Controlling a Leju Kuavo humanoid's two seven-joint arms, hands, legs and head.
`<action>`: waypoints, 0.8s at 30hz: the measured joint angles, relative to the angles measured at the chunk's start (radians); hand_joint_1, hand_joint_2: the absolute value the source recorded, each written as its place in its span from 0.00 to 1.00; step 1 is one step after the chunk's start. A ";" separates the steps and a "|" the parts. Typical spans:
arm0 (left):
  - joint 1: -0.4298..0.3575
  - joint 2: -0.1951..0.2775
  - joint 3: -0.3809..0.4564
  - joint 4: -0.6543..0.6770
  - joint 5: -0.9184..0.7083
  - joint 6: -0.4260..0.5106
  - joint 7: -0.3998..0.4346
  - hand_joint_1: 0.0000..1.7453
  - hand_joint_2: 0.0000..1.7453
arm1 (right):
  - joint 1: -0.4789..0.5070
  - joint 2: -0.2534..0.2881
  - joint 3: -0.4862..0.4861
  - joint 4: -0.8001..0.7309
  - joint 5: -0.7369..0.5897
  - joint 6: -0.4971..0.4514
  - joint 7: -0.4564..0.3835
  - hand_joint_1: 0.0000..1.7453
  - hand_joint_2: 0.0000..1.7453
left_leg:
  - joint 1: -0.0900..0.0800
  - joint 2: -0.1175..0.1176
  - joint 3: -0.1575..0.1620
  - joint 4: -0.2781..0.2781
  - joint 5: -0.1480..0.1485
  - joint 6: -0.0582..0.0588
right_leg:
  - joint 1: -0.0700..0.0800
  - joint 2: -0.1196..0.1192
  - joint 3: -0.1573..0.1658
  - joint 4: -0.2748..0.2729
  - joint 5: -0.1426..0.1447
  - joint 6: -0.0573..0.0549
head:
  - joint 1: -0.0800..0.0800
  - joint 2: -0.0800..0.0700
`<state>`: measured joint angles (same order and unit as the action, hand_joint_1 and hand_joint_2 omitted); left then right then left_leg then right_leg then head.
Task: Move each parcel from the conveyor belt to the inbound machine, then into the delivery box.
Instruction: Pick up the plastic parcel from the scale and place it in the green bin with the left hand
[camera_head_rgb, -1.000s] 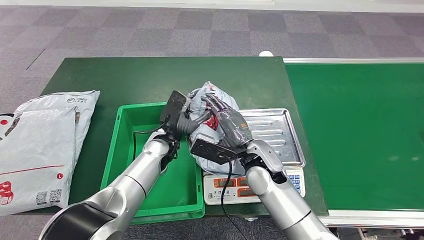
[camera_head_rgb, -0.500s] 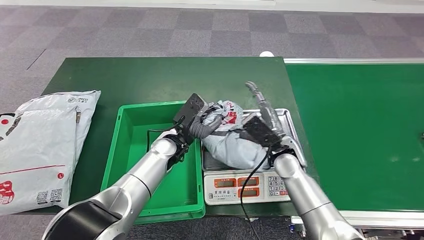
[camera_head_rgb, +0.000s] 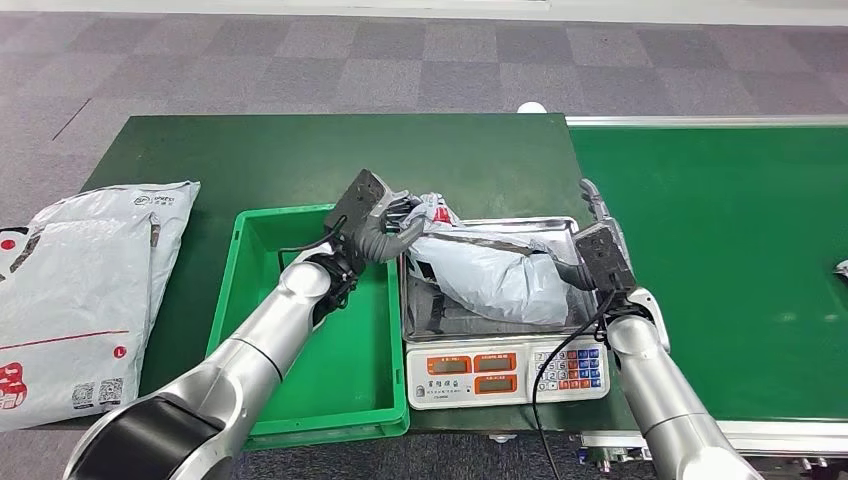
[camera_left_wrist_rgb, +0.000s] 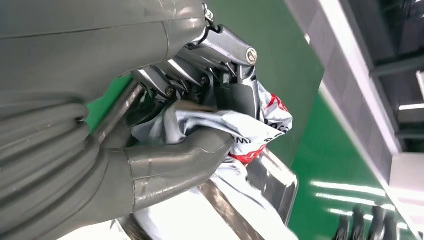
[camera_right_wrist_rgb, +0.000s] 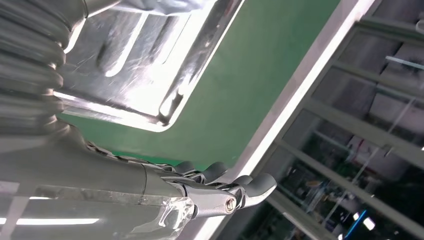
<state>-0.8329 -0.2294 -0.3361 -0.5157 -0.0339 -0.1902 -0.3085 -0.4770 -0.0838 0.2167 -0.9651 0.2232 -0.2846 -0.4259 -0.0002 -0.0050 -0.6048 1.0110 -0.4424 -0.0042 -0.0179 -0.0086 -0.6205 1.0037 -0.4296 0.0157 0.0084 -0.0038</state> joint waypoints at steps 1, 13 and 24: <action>-0.001 0.007 0.000 -0.009 0.004 0.008 0.003 1.00 1.00 | 0.007 -0.002 -0.008 -0.002 -0.004 0.001 0.001 0.00 1.00 | 0.000 0.000 0.000 0.000 0.000 0.000 | 0.000 0.000 0.000 0.000 0.000 0.000 | 0.000 0.000; 0.000 0.082 0.058 -0.089 0.144 0.027 0.004 1.00 1.00 | 0.123 -0.029 -0.092 -0.075 0.000 0.006 0.030 0.00 1.00 | 0.000 0.000 -0.001 0.000 0.000 0.000 | 0.000 0.001 0.000 0.000 0.000 0.000 | 0.000 0.000; 0.025 0.098 0.084 -0.141 0.160 0.022 0.016 1.00 1.00 | 0.171 -0.035 -0.137 -0.135 0.030 0.018 0.072 0.00 1.00 | 0.000 0.000 -0.001 0.000 0.000 0.000 | 0.000 0.000 0.000 0.000 0.000 0.000 | 0.000 0.000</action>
<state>-0.8083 -0.1318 -0.2516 -0.6566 0.1264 -0.1685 -0.2923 -0.3062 -0.1189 0.0798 -1.1000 0.2529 -0.2666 -0.3540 -0.0003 -0.0050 -0.6058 1.0109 -0.4427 -0.0042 -0.0180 -0.0084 -0.6210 1.0038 -0.4297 0.0156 0.0086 -0.0038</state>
